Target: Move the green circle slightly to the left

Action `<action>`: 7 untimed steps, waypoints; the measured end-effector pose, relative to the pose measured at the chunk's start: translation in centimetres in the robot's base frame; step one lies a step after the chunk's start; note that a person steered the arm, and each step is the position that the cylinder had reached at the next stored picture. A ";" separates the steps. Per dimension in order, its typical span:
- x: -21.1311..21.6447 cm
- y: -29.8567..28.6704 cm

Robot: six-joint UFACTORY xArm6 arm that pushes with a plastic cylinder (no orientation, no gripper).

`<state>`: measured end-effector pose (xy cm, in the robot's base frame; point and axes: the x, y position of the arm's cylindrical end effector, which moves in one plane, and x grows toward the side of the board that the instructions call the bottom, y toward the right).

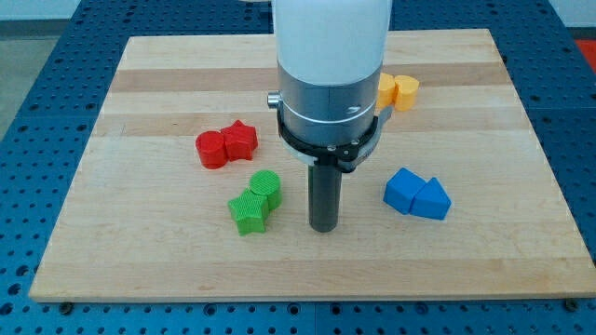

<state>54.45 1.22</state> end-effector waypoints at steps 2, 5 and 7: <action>-3.1 0.0; -3.1 -4.6; -4.2 -6.5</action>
<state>50.28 -5.30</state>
